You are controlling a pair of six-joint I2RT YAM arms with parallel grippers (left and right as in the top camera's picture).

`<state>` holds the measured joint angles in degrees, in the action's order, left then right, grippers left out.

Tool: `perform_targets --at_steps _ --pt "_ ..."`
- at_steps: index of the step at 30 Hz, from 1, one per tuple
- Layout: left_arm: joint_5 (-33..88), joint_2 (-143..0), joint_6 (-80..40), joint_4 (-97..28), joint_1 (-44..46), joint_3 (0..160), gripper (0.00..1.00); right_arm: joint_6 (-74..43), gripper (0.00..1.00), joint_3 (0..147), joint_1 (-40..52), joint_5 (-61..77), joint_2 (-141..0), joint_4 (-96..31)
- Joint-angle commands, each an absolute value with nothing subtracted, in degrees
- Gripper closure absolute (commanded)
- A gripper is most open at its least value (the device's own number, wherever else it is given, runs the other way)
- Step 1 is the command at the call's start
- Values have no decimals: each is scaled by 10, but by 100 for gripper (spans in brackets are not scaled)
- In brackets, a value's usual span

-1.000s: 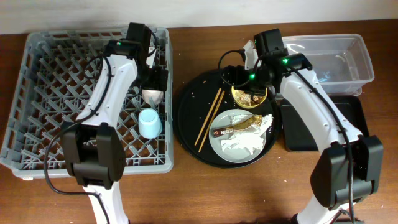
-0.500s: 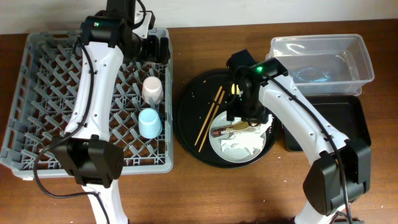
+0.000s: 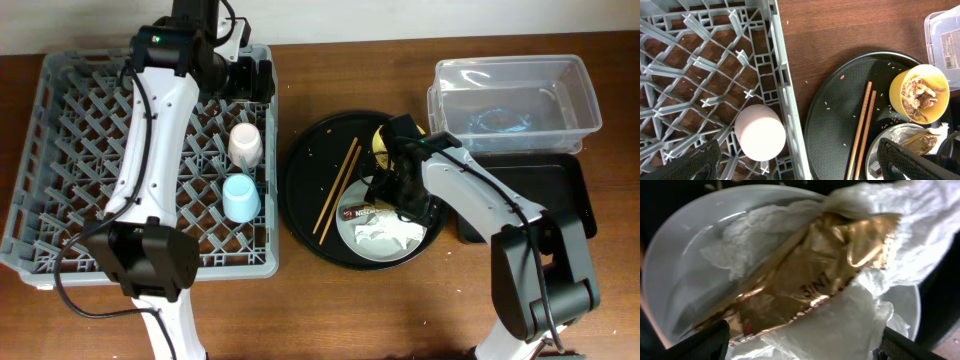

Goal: Sort waste into correct bins and load items into the dishwasher rack
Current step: 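Grasp the tissue and wrapper on the white plate with the right gripper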

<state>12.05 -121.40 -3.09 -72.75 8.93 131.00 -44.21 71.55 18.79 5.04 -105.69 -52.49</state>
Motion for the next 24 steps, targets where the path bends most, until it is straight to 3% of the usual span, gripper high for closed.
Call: perform_targets --at_steps 1,5,11,13,15,16,17,18,19,24 --pt "126 -1211 -34 -727 88 1321 1 -389 10 713 188 51 -1055 -524" --pt "126 -1211 -34 -727 88 1321 1 -372 10 707 188 3 -1074 -521" --pt "126 -1211 -34 -727 88 1321 1 -366 21 665 188 4 -1075 -445" --pt "126 -1211 -34 -727 88 1321 1 -366 29 664 188 4 -1075 -446" --pt "126 -1211 -34 -727 88 1321 1 -366 44 658 192 3 -1075 -444" --pt "127 -1211 -34 -727 89 1321 1 -366 58 658 195 3 -1075 -442" --pt "126 -1211 -34 -728 89 1321 1 -366 65 658 197 1 -1075 -441" --pt "126 -1211 -34 -727 86 1321 1 -366 88 658 200 -1 -1075 -441" --pt "126 -1211 -34 -728 84 1321 1 -366 96 658 200 -2 -1075 -443" --pt "126 -1211 -34 -728 84 1321 1 -332 96 684 200 0 -1044 -481"
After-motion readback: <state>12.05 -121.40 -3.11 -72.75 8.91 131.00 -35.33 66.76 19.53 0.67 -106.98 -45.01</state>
